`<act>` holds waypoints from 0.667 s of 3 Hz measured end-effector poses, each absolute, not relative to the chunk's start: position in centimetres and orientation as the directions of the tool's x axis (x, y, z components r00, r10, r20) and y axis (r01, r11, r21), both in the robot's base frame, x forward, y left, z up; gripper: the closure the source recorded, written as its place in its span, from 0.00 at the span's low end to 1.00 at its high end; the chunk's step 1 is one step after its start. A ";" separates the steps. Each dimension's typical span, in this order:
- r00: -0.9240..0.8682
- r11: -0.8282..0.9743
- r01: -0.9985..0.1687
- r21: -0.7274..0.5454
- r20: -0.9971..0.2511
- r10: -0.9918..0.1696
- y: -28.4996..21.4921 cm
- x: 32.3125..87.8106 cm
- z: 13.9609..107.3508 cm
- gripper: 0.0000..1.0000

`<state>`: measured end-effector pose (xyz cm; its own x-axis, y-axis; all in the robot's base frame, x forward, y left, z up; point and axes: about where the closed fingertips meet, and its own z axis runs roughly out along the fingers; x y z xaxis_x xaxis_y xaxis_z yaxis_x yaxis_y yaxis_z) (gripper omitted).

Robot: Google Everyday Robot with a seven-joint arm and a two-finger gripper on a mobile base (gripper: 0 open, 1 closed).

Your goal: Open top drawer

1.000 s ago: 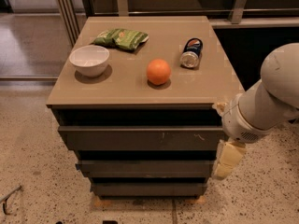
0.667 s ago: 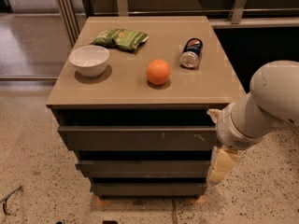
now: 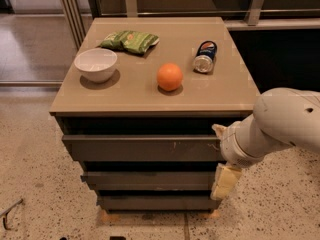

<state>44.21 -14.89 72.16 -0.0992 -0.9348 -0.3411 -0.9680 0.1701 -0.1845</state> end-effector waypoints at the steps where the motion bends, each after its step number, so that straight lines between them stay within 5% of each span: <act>1: -0.079 0.161 -0.964 -0.214 -0.349 -0.934 -14.3 45.0 70.8 0.00; 2: -0.062 0.152 -0.959 -0.238 -0.348 -0.936 -13.8 46.1 69.4 0.00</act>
Offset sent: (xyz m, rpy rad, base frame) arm 0.0346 0.0140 -0.0469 -0.0007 -0.0860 0.0273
